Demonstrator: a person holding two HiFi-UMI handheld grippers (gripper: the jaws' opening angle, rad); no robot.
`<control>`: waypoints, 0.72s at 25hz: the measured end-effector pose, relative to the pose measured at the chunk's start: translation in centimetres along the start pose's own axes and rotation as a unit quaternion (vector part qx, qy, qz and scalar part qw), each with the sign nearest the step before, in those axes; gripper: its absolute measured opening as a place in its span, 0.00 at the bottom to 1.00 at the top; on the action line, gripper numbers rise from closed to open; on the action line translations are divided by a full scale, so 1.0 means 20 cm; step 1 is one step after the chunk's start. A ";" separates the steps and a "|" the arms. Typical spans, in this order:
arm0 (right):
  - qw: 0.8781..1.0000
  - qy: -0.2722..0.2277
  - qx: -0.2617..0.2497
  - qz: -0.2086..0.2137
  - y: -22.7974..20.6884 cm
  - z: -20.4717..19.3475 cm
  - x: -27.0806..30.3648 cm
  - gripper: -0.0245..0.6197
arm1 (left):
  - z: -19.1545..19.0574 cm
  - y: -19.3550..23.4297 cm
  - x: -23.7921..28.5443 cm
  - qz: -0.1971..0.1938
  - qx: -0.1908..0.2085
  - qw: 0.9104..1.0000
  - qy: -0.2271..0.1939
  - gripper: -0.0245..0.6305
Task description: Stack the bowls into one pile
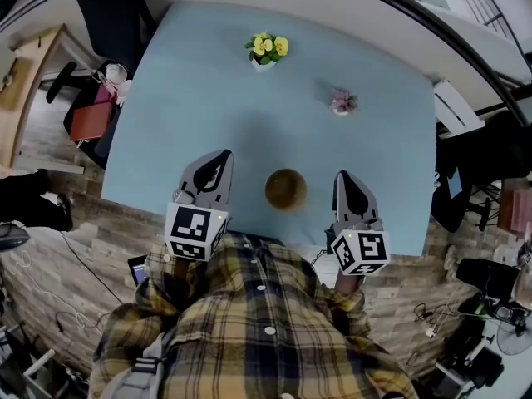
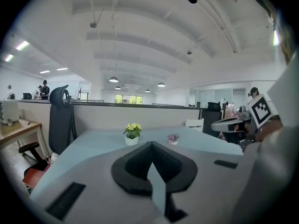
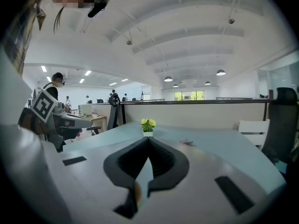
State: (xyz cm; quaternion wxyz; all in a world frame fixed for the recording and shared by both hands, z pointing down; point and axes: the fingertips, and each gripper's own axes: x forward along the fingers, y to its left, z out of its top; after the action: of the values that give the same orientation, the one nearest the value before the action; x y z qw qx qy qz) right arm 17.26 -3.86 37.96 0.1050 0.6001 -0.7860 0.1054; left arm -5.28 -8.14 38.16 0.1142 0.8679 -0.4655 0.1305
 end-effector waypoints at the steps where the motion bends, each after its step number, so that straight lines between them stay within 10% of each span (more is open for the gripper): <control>1: 1.000 0.001 0.000 0.000 0.00 0.00 0.00 0.04 | 0.00 0.00 0.00 0.000 0.001 1.000 -0.001 0.02; 18: 1.000 0.000 0.018 -0.007 -0.02 -0.03 -0.05 0.04 | -0.01 -0.02 0.00 -0.001 0.006 1.000 0.000 0.02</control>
State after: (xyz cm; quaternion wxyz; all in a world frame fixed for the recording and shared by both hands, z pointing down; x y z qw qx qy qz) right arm 17.84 -2.88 38.34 0.0948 0.6070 -0.7799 0.1194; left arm -5.00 -7.86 38.34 0.1095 0.8690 -0.4639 0.1328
